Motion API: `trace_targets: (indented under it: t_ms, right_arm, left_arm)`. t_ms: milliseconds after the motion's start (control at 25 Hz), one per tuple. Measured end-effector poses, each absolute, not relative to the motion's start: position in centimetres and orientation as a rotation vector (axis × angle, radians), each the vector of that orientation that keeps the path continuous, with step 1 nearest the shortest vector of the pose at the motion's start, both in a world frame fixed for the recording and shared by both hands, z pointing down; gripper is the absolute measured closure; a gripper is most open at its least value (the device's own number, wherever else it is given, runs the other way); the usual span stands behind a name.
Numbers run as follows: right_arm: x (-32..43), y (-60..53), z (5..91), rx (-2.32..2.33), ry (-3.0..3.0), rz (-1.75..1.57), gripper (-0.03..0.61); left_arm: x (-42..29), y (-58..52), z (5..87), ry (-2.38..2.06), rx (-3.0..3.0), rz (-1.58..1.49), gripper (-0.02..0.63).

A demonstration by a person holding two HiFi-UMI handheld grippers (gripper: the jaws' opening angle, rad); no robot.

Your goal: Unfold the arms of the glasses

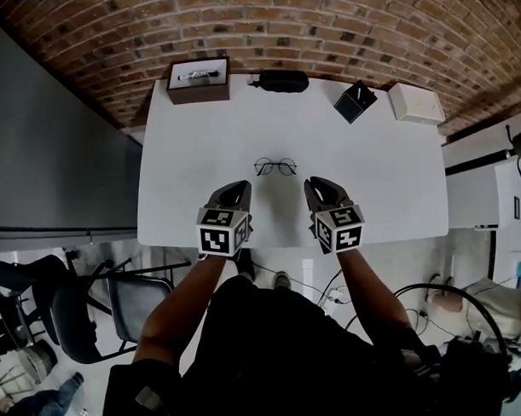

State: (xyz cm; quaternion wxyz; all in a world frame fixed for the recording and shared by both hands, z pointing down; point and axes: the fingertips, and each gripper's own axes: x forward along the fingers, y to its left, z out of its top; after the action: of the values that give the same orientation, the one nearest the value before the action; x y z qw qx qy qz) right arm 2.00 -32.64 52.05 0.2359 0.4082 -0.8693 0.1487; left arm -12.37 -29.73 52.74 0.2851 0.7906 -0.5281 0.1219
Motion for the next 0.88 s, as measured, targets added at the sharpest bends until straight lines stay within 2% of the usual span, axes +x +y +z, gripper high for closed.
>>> trace_targets:
  t_ms: [400,520,600,880]
  right_arm:
    - [1.3,-35.7,58.6,1.041,-2.278,0.437,0.563]
    - [1.2,-36.0,60.4,1.011,-2.247,0.462,0.521]
    - [1.1,-36.4,61.3,1.003,-2.230,0.466,0.515]
    - [0.3,-37.4,63.9,0.989,-2.186,0.472,0.515]
  left_arm:
    - [-11.7,-33.7,58.9,-1.361,2.081,0.447,0.601]
    - [-10.8,-34.3,60.4,-1.317,2.070,0.466,0.558]
    - [-10.3,-34.7,61.3,-1.293,2.067,0.477,0.527]
    - [-9.6,-35.8,64.3,-1.250,2.050,0.534,0.525]
